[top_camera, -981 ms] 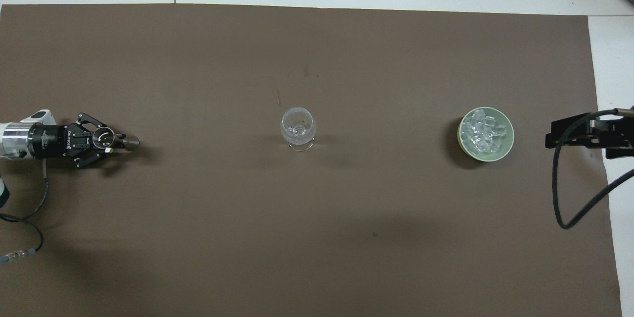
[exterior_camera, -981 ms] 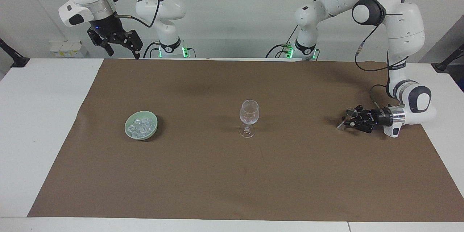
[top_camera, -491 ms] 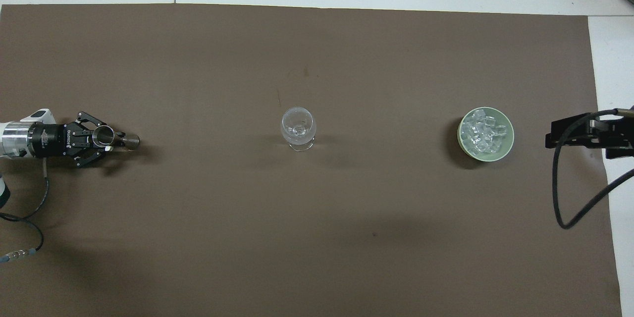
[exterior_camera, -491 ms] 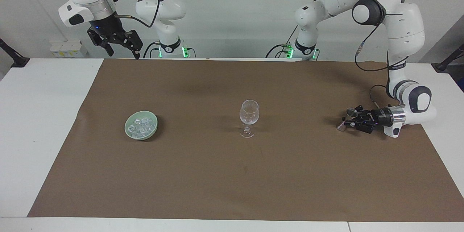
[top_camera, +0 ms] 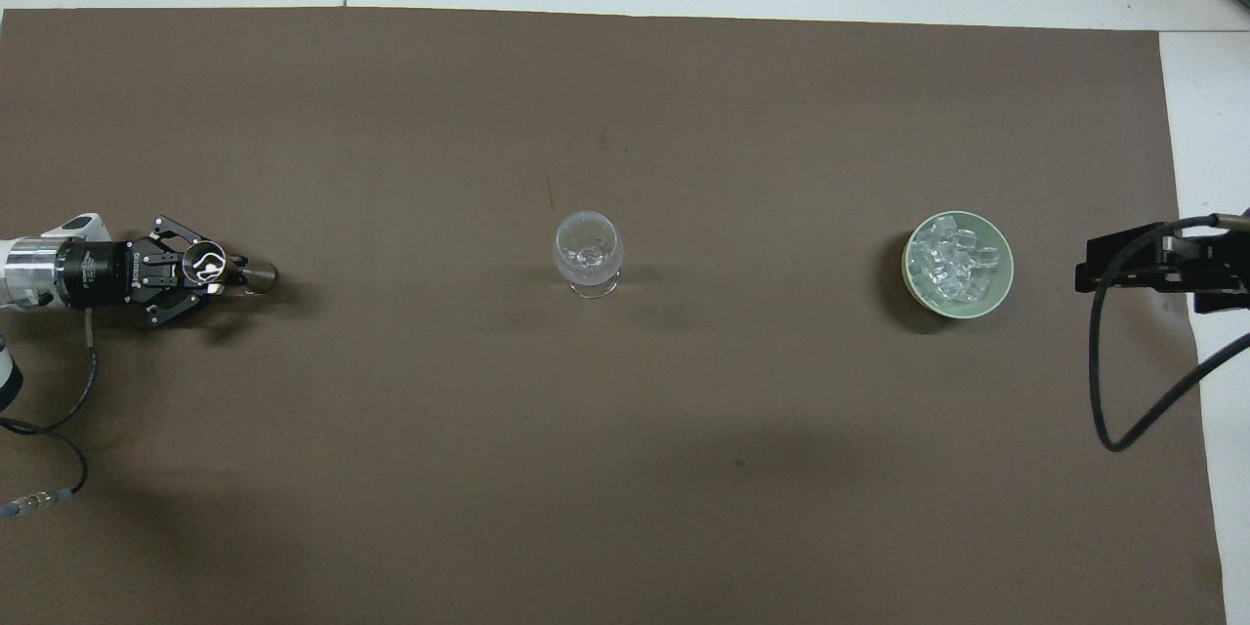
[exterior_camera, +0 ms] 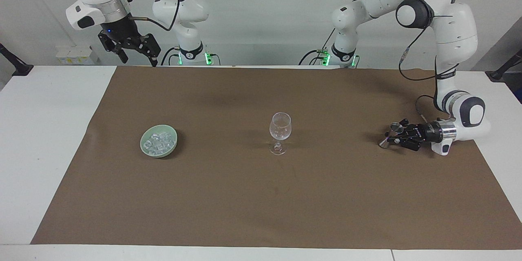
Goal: Pour wine and add ice with both arms
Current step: 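Lift the metal cup with the left gripper toward the clear glass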
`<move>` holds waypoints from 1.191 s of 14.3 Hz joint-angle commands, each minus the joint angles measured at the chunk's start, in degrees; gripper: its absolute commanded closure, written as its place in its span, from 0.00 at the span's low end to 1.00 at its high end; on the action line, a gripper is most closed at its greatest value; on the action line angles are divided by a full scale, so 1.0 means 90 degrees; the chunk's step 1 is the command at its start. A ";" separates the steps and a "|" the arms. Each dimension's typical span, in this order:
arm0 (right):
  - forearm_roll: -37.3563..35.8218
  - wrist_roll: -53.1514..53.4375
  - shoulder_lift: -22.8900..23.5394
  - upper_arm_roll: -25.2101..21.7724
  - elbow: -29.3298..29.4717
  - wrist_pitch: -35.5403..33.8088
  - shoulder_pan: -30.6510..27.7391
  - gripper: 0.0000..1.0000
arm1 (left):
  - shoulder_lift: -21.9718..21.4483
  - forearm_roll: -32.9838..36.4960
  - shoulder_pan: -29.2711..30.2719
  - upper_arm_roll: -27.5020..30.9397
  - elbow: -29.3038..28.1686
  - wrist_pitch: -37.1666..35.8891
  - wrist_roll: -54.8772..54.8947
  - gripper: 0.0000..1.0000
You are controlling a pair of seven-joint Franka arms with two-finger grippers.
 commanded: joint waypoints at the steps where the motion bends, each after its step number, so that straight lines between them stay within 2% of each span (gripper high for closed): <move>1: 0.0046 0.0074 -0.0166 -0.0011 -0.0200 0.0140 0.0011 0.00 | -0.0053 -0.0154 -0.0097 0.0024 0.0067 -0.0029 -0.0203 1.00; 17: 0.0046 0.0084 -0.0166 -0.0011 -0.0200 0.0140 0.0011 0.00 | -0.0560 -0.0915 -0.0761 0.0005 -0.0167 0.0742 -0.0555 1.00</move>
